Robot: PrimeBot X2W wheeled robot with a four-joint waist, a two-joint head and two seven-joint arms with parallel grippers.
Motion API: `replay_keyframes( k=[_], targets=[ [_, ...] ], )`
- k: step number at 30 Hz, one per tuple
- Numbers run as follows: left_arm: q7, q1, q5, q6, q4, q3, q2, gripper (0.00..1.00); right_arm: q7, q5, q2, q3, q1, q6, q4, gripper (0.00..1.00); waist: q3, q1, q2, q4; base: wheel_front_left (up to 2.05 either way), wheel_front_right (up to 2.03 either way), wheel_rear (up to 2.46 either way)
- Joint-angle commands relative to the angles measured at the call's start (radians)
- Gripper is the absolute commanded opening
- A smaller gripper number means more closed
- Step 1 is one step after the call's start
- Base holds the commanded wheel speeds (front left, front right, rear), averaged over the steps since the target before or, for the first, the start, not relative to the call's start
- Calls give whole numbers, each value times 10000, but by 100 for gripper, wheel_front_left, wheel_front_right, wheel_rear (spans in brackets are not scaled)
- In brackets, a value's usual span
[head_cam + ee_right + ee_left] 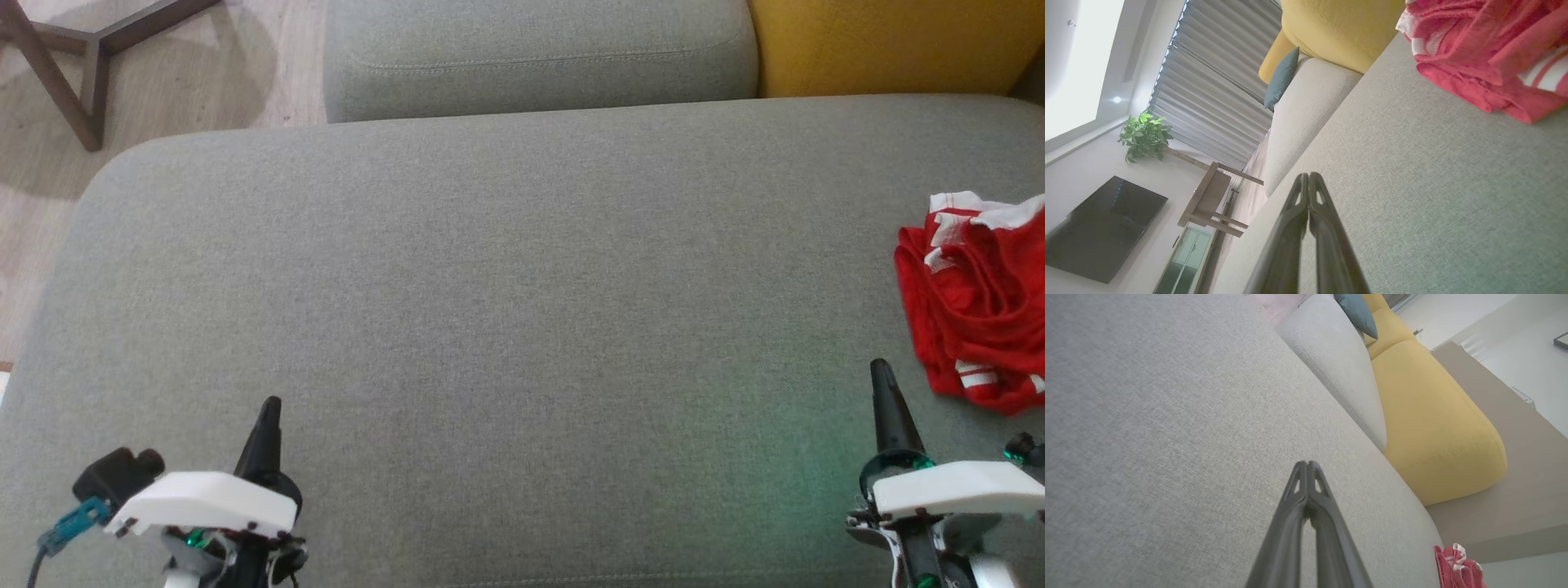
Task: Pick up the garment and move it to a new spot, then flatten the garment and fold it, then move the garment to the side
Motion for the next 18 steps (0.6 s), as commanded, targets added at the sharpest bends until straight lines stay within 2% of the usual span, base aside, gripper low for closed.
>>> replay_keyframes(
  k=[1,18],
  targets=[
    [65,-567,-372,-176,-255,416,46,0,22,414,-206,62,-527,39,-231,0,-1,0,-1,6,0,0,0],
    [439,-750,-2148,-661,-103,1011,-151,0,124,2271,-218,-64,-818,48,98,0,-8,0,-1,52,0,0,0]
  ],
)
